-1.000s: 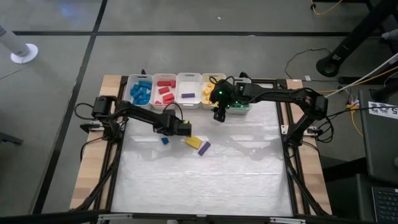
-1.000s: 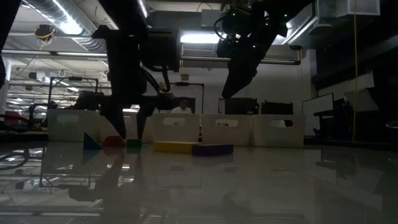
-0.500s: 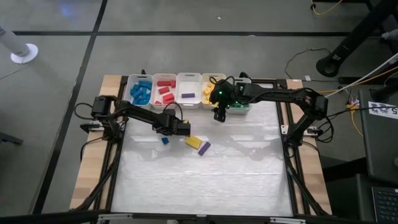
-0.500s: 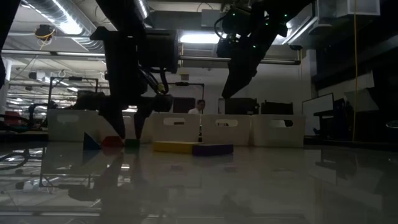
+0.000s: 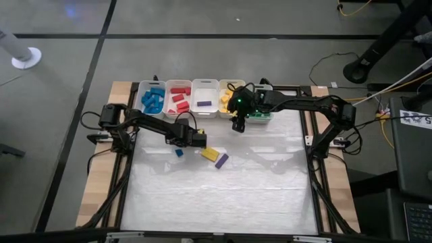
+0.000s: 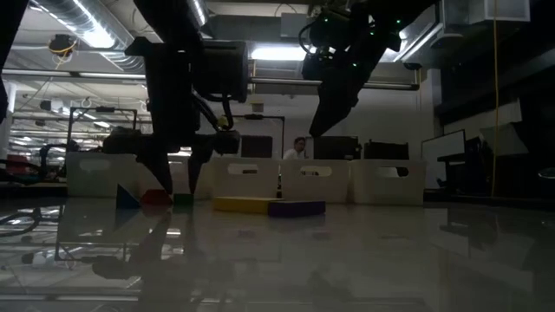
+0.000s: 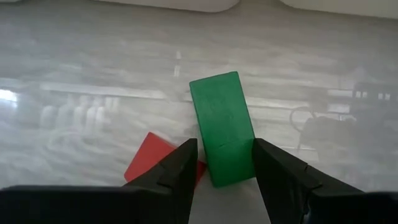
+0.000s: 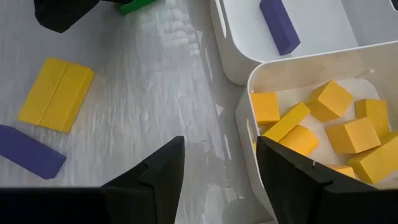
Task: Sort blocks
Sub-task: Put the green block into the right white bin
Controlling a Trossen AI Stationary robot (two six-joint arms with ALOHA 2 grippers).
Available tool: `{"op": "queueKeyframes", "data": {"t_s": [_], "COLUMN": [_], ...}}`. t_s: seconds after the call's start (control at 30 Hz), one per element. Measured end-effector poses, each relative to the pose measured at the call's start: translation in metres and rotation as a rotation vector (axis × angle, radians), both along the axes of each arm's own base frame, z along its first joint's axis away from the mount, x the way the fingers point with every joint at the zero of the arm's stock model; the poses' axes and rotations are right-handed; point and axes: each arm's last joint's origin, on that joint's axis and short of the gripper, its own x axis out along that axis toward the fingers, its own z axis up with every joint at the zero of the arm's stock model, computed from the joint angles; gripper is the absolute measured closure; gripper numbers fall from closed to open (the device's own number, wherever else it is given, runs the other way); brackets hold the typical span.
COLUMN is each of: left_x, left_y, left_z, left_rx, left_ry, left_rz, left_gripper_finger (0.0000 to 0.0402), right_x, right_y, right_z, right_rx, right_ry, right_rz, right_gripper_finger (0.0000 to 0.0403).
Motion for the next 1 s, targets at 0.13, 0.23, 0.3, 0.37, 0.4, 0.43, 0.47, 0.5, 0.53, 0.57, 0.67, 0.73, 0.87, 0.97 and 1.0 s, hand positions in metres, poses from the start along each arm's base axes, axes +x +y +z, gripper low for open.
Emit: {"op": "queueKeyframes", "data": {"t_s": [0.13, 0.23, 0.3, 0.37, 0.4, 0.43, 0.47, 0.5, 0.53, 0.57, 0.67, 0.73, 0.87, 0.97, 1.0], "left_x": [0.0015, 0.0015, 0.0018, 0.0018, 0.0020, 0.0023, 0.0029, 0.0039, 0.0050, 0.0056, 0.0065, 0.0061, 0.0065, 0.0073, 0.0073], "left_y": [-0.0011, -0.0014, -0.0013, -0.0012, -0.0012, -0.0010, -0.0010, -0.0010, -0.0011, -0.0011, -0.0005, -0.0003, -0.0002, -0.0003, -0.0003], "left_z": [0.0006, 0.0007, 0.0008, 0.0008, 0.0009, 0.0009, 0.0009, 0.0010, 0.0011, 0.0011, 0.0013, 0.0013, -0.0004, -0.0048, -0.0055], "left_rx": [0.017, 0.025, 0.026, 0.029, 0.032, 0.032, 0.033, 0.034, 0.034, 0.035, 0.036, 0.037, 0.038, 0.042, 0.042], "left_ry": [-0.035, -0.046, -0.057, -0.061, -0.063, -0.067, -0.074, -0.085, -0.094, -0.098, -0.098, -0.094, -0.089, -0.068, -0.061], "left_rz": [0.019, 0.036, 0.049, 0.055, 0.055, 0.056, 0.056, 0.056, 0.054, 0.049, 0.032, 0.034, 0.034, 0.030, 0.027], "left_gripper_finger": [0.0258, 0.0258, 0.0258, 0.0258, 0.0258, 0.0258, 0.0258, 0.0258, 0.0258, 0.0258, 0.0258, 0.0258, 0.0258, 0.0258, 0.0258], "right_x": [0.0000, 0.0000, 0.0000, 0.0000, 0.0000, 0.0000, 0.0000, 0.0000, 0.0000, 0.0000, 0.0000, 0.0000, 0.0000, 0.0000, 0.0000], "right_y": [0.0000, 0.0000, 0.0000, 0.0000, 0.0000, 0.0000, 0.0000, 0.0000, 0.0000, 0.0000, 0.0000, 0.0000, 0.0000, 0.0001, 0.0003], "right_z": [0.0000, 0.0000, 0.0000, 0.0000, 0.0000, 0.0000, 0.0000, 0.0000, 0.0000, 0.0000, 0.0000, 0.0000, 0.0000, 0.0000, -0.0001], "right_rx": [0.000, -0.001, -0.001, -0.001, -0.001, -0.001, -0.001, -0.001, -0.001, -0.001, -0.001, -0.001, -0.001, -0.001, -0.001], "right_ry": [0.000, 0.000, 0.001, 0.000, 0.000, 0.001, 0.001, 0.000, 0.000, 0.001, 0.001, 0.001, 0.001, 0.001, 0.002], "right_rz": [0.000, 0.002, 0.002, 0.002, 0.002, 0.002, 0.002, 0.002, 0.002, 0.002, 0.002, 0.002, 0.002, 0.002, 0.003], "right_gripper_finger": [0.0203, 0.0203, 0.0203, 0.0203, 0.0203, 0.0203, 0.0203, 0.0203, 0.0203, 0.0203, 0.0203, 0.0203, 0.0203, 0.0203, 0.0203]}}
